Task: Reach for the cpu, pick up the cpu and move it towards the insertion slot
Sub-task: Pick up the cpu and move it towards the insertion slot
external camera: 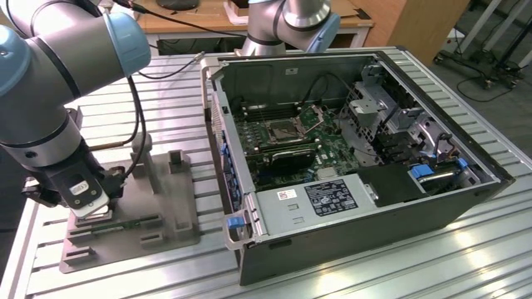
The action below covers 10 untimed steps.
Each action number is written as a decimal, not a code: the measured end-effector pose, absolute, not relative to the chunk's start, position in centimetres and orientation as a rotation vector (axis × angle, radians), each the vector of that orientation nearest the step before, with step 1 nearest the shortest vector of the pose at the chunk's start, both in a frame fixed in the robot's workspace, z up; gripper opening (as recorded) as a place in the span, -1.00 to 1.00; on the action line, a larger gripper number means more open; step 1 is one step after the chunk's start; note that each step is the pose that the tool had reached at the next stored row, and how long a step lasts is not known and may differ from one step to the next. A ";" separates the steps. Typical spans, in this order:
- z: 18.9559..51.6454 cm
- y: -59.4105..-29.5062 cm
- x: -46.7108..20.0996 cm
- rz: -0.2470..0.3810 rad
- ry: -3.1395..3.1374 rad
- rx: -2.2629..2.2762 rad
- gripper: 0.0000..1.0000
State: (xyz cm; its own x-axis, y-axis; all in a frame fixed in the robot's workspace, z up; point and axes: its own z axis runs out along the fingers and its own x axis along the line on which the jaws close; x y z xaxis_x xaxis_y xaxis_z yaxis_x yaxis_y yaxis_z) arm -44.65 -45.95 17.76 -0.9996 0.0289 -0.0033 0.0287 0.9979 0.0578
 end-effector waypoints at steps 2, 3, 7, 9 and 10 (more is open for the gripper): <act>17.8 -46.0 -44.7 0.091 3.136 0.045 0.09; 17.8 -46.0 -44.7 0.091 3.136 0.045 0.09; 17.8 -46.0 -44.7 0.091 3.136 0.045 0.09; 17.8 -46.0 -44.7 0.091 3.136 0.045 0.09; 17.7 -46.0 -44.7 0.091 3.136 0.045 0.09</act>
